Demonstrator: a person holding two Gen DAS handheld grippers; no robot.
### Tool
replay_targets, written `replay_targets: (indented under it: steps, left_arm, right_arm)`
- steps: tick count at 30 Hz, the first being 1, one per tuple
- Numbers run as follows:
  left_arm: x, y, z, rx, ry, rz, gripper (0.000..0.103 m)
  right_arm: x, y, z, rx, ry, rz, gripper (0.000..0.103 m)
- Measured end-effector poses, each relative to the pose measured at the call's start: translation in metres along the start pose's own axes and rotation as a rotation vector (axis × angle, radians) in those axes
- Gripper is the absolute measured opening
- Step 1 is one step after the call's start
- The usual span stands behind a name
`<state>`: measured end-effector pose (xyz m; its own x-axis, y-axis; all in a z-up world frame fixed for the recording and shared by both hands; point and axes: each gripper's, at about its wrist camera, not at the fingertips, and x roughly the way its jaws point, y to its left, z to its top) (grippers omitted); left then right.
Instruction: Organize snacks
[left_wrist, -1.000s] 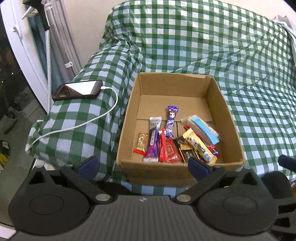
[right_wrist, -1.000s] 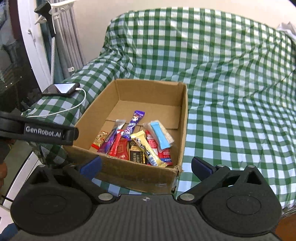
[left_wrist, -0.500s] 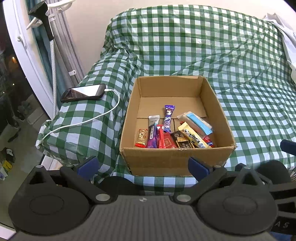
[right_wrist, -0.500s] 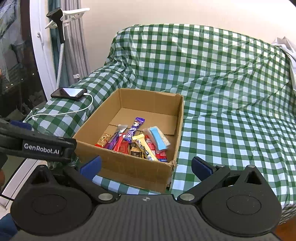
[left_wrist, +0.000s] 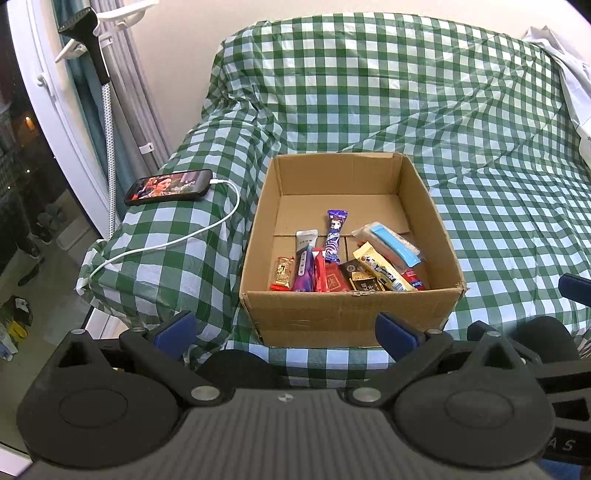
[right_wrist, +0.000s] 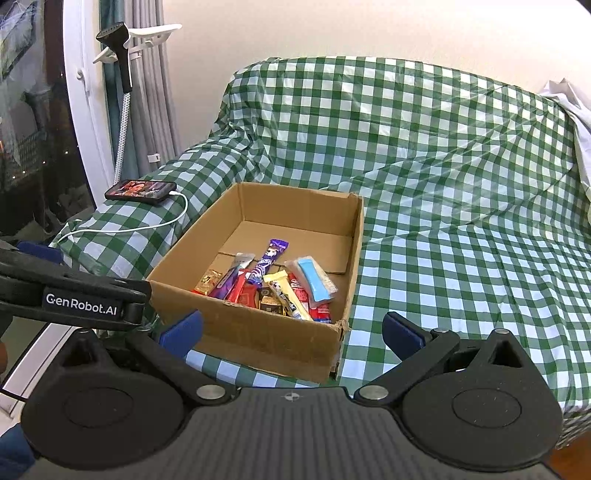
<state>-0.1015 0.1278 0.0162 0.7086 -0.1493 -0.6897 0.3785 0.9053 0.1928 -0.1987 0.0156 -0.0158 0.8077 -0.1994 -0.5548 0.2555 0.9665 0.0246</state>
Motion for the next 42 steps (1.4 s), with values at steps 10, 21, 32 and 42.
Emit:
replay_targets:
  steps: [10,21,32,42]
  left_arm:
    - [-0.002,0.0,-0.001,0.002,0.006,-0.001,0.103]
    - [-0.001,0.0,-0.001,0.009,0.001,-0.029,0.103]
    - [0.005,0.005,-0.003,-0.035,0.027,-0.03,0.103]
    - [0.008,0.007,-0.003,-0.041,0.056,-0.011,0.103]
  right_arm:
    - [-0.002,0.001,0.0,-0.002,0.001,-0.001,0.102]
    - [-0.002,0.003,0.0,-0.001,0.001,-0.003,0.102]
    - [-0.002,0.004,0.0,-0.001,0.0,-0.003,0.102]
    - [-0.001,0.005,0.001,-0.001,0.002,-0.005,0.102]
